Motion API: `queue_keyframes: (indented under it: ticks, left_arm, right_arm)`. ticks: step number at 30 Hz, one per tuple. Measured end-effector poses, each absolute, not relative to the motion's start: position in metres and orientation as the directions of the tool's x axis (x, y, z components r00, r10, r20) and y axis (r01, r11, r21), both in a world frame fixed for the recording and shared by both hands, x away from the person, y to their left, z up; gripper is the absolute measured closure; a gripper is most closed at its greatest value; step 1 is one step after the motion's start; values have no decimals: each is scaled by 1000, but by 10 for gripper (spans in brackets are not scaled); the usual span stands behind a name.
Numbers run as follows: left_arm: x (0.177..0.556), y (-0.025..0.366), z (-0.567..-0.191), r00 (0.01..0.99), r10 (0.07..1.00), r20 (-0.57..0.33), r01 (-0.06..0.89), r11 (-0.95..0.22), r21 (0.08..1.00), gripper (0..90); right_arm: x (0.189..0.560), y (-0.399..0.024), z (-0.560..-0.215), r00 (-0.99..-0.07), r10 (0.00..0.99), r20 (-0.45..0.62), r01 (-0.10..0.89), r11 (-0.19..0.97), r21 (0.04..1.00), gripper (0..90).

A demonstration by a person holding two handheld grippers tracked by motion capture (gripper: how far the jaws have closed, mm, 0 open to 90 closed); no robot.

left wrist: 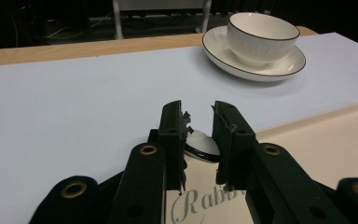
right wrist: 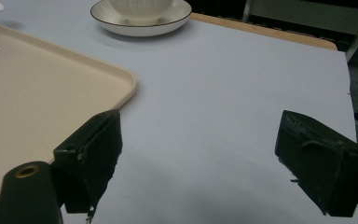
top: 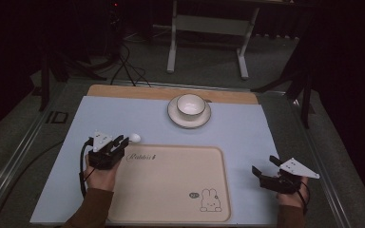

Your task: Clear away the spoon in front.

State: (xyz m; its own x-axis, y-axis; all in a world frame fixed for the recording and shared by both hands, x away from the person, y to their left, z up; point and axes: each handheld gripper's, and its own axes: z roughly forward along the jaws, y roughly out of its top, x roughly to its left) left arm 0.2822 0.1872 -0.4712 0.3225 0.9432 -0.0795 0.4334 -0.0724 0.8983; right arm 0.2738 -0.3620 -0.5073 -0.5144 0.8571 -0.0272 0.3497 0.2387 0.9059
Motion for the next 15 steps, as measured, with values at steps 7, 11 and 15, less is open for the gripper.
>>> queue_keyframes:
  ticks: [7, 11, 15]
  left_arm:
    - [271, 190, -474, 324, 943, -81, 440, -74, 895, 743]
    - [267, 191, -475, 319, 945, -77, 438, -75, 896, 743]
    - [264, 193, -477, 313, 946, -82, 451, -72, 889, 742]
  right_arm:
    - [274, -363, -507, -514, 857, -28, 348, 238, 907, 144]
    - [273, -362, -507, -515, 857, -28, 349, 240, 906, 144]
    - [274, -362, -507, -515, 857, -29, 348, 240, 906, 144]
